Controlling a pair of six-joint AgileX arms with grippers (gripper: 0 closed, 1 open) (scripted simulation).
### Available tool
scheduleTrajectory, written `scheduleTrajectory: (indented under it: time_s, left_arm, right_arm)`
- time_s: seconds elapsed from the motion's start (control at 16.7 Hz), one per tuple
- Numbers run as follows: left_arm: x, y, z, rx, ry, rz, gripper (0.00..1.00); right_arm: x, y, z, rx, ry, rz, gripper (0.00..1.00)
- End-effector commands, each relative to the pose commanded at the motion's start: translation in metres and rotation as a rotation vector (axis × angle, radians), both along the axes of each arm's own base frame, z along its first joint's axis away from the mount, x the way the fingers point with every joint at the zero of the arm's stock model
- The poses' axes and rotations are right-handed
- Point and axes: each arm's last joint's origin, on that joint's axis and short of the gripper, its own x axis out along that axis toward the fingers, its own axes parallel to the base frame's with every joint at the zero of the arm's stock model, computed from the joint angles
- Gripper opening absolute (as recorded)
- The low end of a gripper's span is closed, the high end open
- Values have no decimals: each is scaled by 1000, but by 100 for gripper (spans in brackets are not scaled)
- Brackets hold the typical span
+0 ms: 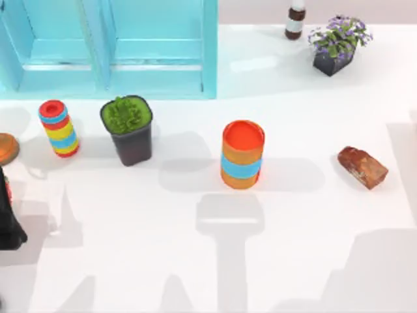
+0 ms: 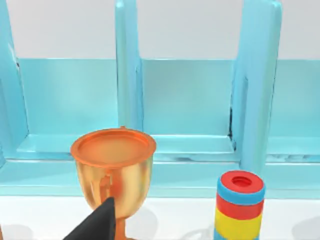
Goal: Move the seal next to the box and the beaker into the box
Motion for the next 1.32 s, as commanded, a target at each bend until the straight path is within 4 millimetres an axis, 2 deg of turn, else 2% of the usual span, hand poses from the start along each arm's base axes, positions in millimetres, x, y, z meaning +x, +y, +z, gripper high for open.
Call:
scheduleTrajectory:
  time_s: [0.12,0.24,0.6,0.9,1.08,1.32]
  left_arm:
    - [0,0,0,0,0,0,100]
    - [0,0,0,0,0,0,100]
    - [0,0,0,0,0,0,100]
    - [0,0,0,0,0,0,100]
    - [0,0,0,0,0,0,100]
    - [0,0,0,0,0,0,100]
  right_arm:
    - [-11,-21,-3,2,-1,0,0]
    - [-18,-31,-5,3,-1,0,0]
    - [-19,-32,-5,-1,-6,3,0]
    - [-20,-27,-7,22,-99,61,0]
    - [-22,-29,-18,23,-112,72,0]
    - [-20,-31,-49,-4,-54,40,0]
